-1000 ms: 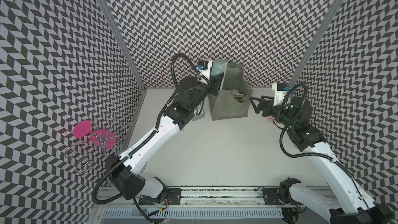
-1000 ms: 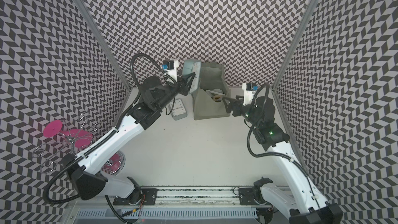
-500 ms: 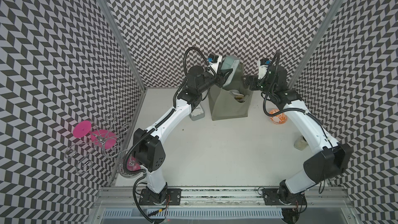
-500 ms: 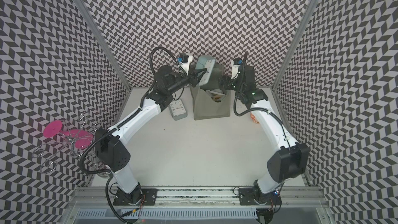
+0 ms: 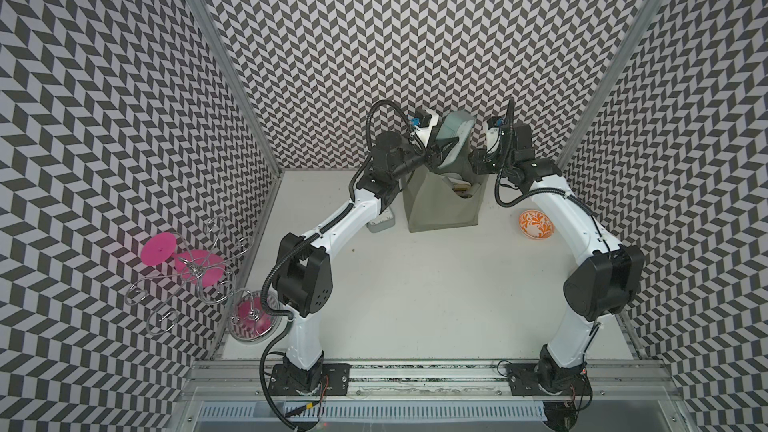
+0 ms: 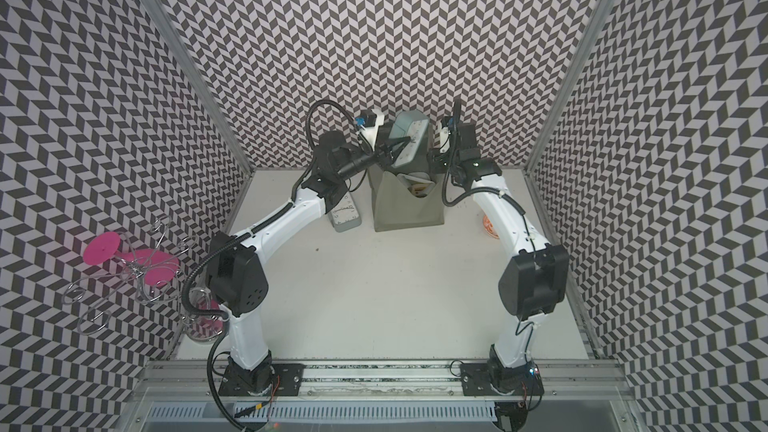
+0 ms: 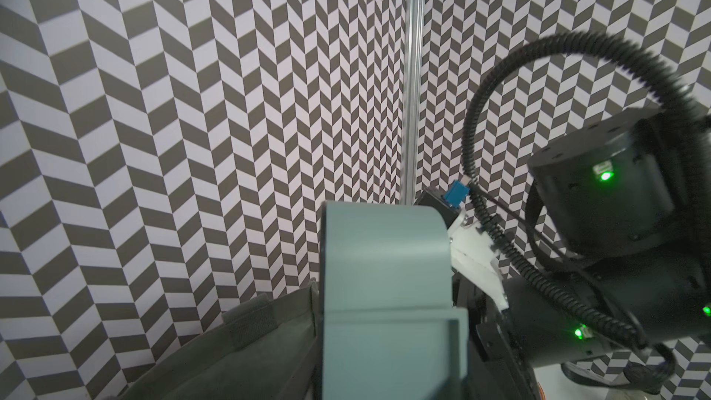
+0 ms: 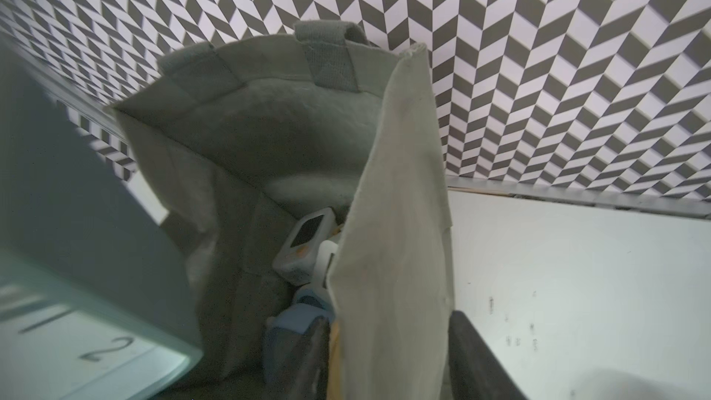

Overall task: Put the alarm clock into the canvas bag
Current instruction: Place the alarm at the canvas bag.

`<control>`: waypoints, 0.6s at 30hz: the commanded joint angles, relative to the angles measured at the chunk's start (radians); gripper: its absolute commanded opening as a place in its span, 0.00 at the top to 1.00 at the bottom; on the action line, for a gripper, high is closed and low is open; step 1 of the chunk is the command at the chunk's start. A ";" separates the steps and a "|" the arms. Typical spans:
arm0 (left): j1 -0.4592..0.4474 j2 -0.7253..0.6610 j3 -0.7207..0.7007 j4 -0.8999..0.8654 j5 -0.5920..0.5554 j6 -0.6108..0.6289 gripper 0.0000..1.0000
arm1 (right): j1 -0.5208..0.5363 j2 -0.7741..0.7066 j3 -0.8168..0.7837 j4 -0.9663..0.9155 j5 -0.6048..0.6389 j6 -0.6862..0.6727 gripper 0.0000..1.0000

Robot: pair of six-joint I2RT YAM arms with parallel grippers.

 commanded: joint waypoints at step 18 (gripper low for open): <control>0.008 0.292 0.316 -0.295 0.015 -0.363 0.84 | -0.021 -0.130 -0.136 0.172 -0.097 0.076 1.00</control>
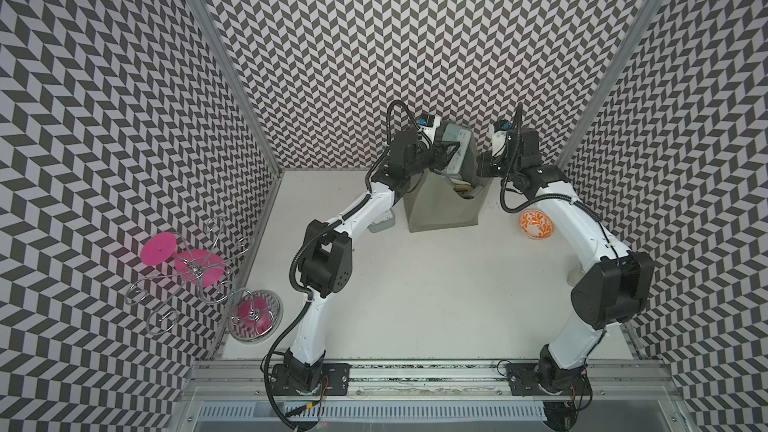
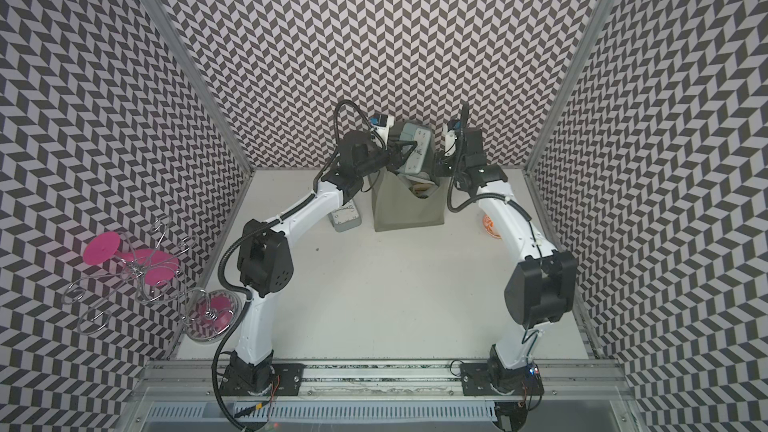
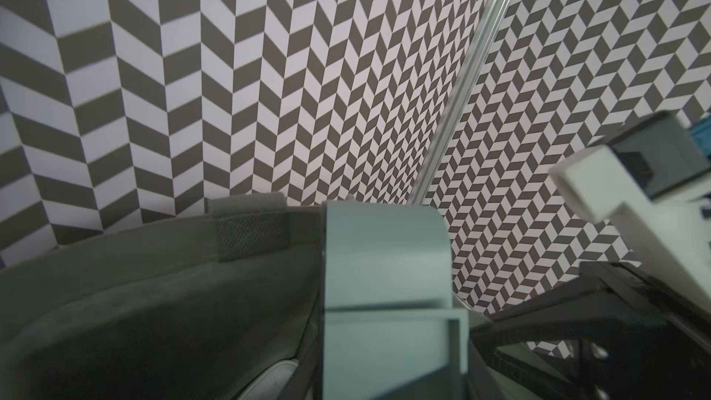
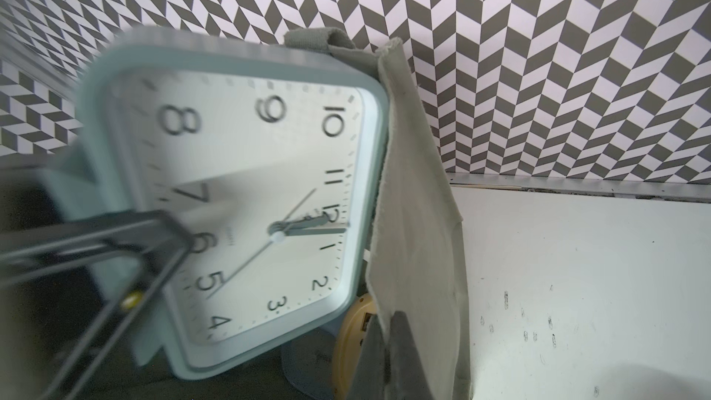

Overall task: Put the alarm clock into the canvas bag
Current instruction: Place the alarm at the canvas bag.

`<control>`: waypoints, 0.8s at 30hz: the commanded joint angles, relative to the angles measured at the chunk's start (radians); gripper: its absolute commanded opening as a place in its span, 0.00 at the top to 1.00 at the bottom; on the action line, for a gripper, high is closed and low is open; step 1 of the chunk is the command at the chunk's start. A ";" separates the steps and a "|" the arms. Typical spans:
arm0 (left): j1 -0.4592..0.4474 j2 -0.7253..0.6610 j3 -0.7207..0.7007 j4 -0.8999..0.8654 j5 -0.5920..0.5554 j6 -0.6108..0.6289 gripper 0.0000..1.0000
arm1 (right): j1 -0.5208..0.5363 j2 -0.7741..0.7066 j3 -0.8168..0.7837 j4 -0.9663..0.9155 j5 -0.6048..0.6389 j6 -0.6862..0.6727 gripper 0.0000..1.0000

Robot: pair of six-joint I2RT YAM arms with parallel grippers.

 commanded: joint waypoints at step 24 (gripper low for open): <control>0.069 0.148 0.327 -0.452 -0.049 -0.095 0.21 | -0.058 -0.116 -0.093 0.116 -0.067 0.015 1.00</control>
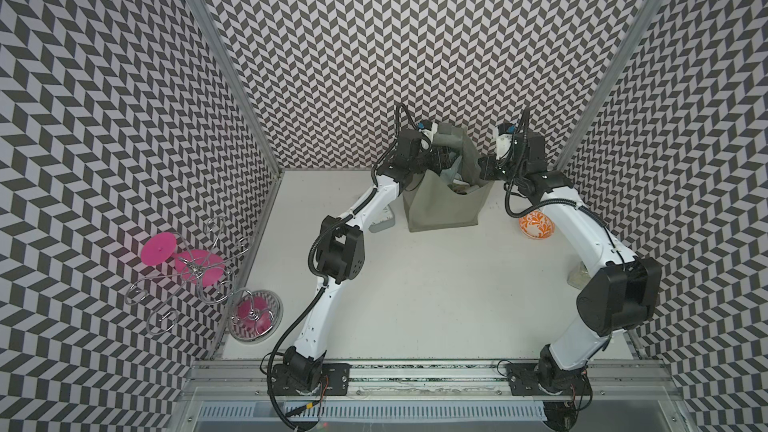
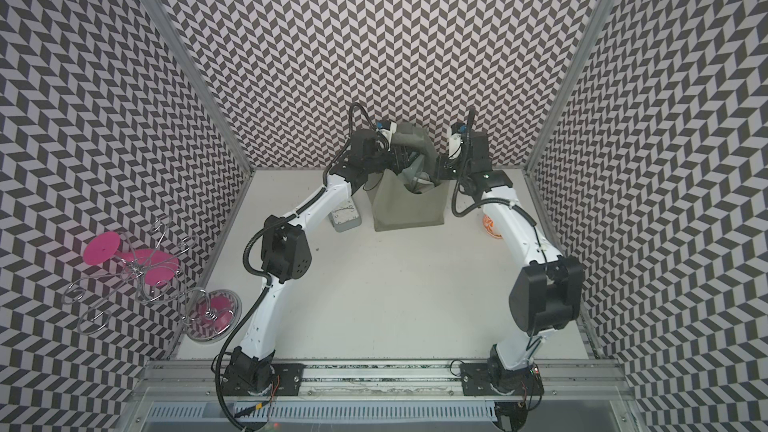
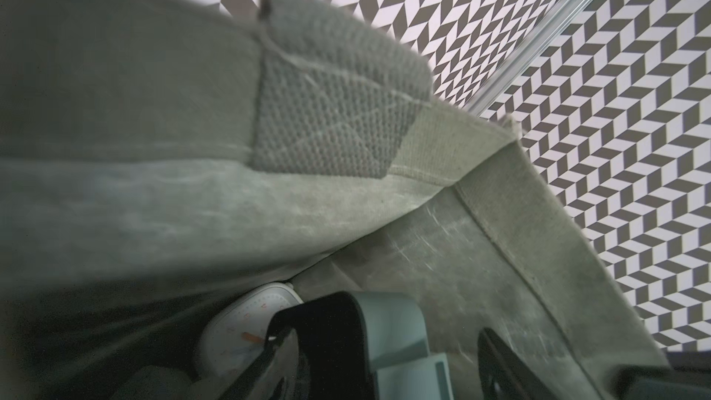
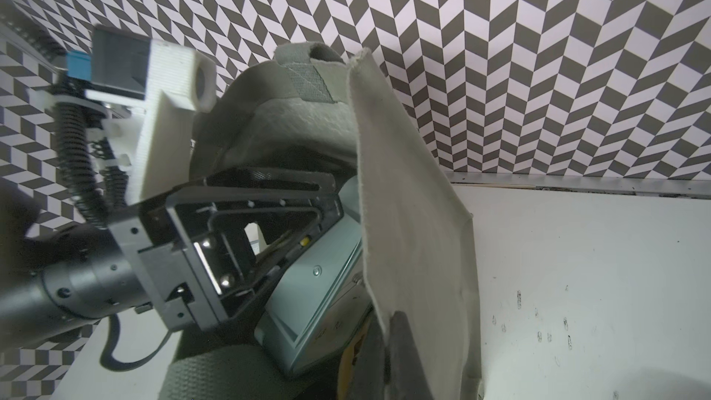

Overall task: Put the alarm clock into the canvas bag
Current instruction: Place the alarm at the canvas bag, then move the alarm to the center of the board.

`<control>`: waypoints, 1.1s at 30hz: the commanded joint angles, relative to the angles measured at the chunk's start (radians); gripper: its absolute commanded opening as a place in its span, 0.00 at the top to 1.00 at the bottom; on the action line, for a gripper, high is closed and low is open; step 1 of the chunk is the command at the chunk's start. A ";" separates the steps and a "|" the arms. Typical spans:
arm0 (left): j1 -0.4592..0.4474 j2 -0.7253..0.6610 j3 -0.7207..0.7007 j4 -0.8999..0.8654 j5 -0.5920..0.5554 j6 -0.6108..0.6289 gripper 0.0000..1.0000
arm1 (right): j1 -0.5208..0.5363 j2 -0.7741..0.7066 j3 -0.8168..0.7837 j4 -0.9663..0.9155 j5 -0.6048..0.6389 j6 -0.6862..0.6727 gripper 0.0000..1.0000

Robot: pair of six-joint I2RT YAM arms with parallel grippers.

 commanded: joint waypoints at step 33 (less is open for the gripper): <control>0.296 -0.709 -1.036 0.139 -0.297 0.146 0.01 | 0.090 -0.478 -0.424 0.218 -0.094 -0.004 0.00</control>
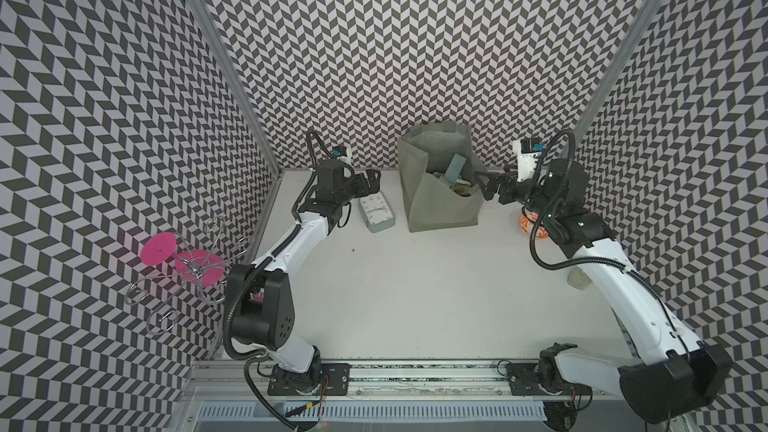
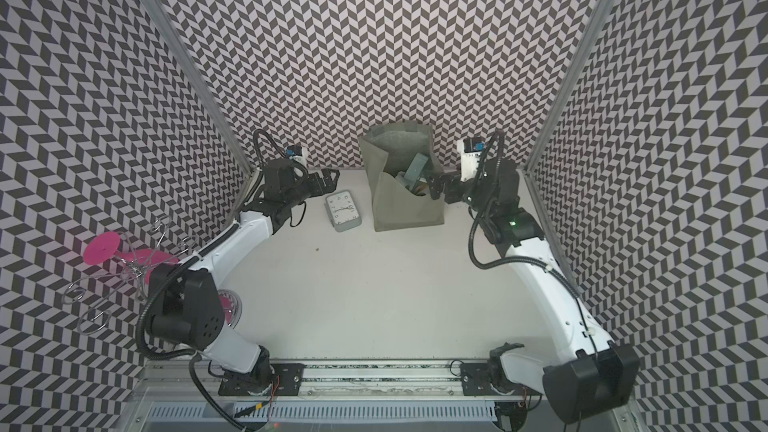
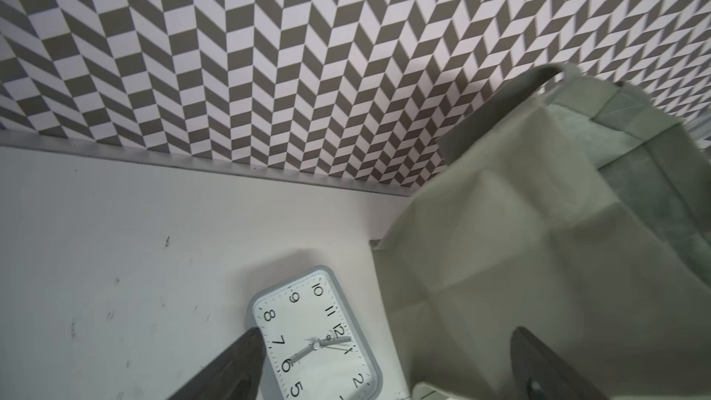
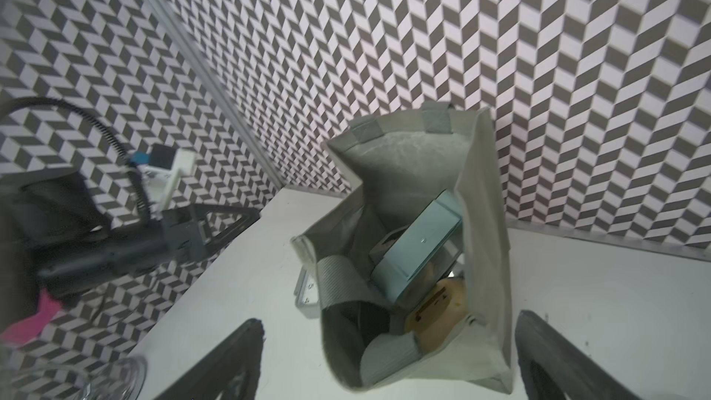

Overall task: Put the alarm clock into the canvas bag
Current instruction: Move the alarm to the center of the board.

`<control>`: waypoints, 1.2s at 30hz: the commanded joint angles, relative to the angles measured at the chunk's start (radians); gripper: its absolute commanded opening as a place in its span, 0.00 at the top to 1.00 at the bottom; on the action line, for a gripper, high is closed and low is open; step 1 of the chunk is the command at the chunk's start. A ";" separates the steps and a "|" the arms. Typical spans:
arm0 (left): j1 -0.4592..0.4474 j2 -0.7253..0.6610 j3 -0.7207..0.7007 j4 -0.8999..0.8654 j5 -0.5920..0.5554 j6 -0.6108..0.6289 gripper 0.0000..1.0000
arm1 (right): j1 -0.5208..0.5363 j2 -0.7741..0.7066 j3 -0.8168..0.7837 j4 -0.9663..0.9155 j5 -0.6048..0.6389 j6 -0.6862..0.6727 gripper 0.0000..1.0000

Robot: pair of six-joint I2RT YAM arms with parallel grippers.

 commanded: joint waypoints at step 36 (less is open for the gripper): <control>0.148 0.774 0.582 -0.216 0.581 0.408 0.26 | 0.009 0.062 -0.318 0.022 -0.254 0.006 0.01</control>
